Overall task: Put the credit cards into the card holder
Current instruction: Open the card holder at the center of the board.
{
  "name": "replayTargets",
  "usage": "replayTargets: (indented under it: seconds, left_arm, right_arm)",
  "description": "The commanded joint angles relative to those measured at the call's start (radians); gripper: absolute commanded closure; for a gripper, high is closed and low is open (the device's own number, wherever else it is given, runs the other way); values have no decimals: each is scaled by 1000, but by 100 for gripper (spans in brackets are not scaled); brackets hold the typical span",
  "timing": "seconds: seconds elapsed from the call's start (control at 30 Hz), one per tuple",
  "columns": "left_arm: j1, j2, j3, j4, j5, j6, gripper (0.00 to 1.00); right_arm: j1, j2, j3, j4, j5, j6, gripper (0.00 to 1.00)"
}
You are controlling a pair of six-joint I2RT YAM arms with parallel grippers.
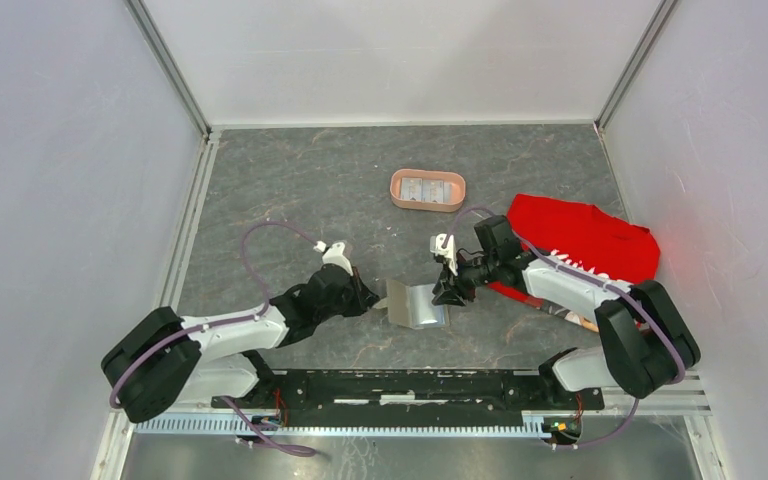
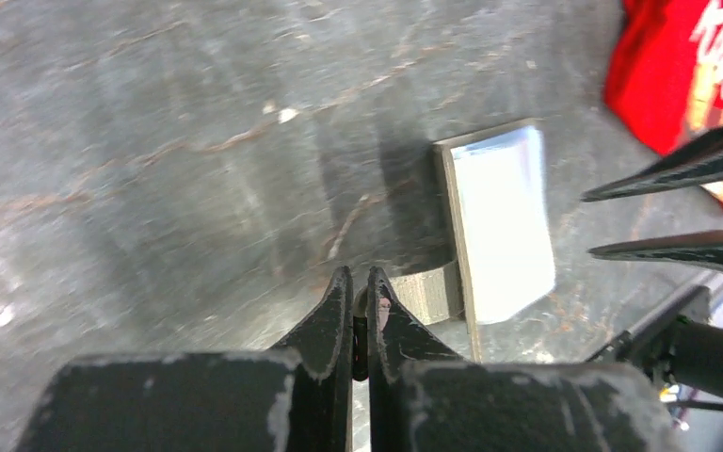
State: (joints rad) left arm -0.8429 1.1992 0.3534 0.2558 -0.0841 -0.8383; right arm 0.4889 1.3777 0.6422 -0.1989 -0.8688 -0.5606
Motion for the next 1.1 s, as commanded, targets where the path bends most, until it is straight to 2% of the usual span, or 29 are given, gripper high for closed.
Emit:
replayTargets:
  seconds: [0.0, 0.07, 0.17, 0.33, 0.6, 0.7, 0.9, 1.07]
  left_arm:
    - [9, -44, -14, -135, -141, -108, 96]
    - [11, -56, -4, -220, -208, -168, 83]
    - [13, -73, 18, -304, -251, -194, 76]
    - [17, -97, 27, -317, -259, -195, 63]
    - [30, -80, 12, -296, -214, -190, 58]
    - [31, -148, 19, -325, -229, -164, 54]
    - [37, -257, 48, -416, -237, -93, 53]
    - [41, -367, 52, -435, -189, -20, 55]
  right_arm:
    - [-4, -3, -5, 77, 53, 95, 62]
    - [-4, 6, -10, 94, 79, 128, 62]
    - [-3, 38, -4, 101, 85, 159, 63]
    - [-3, 47, 5, 100, 87, 178, 64]
    - [14, 90, -16, 151, 53, 236, 71]
    - [29, 109, -18, 167, 65, 259, 73]
    - [73, 126, 7, 172, 77, 266, 78]
    - [93, 58, 1, 224, 15, 273, 78]
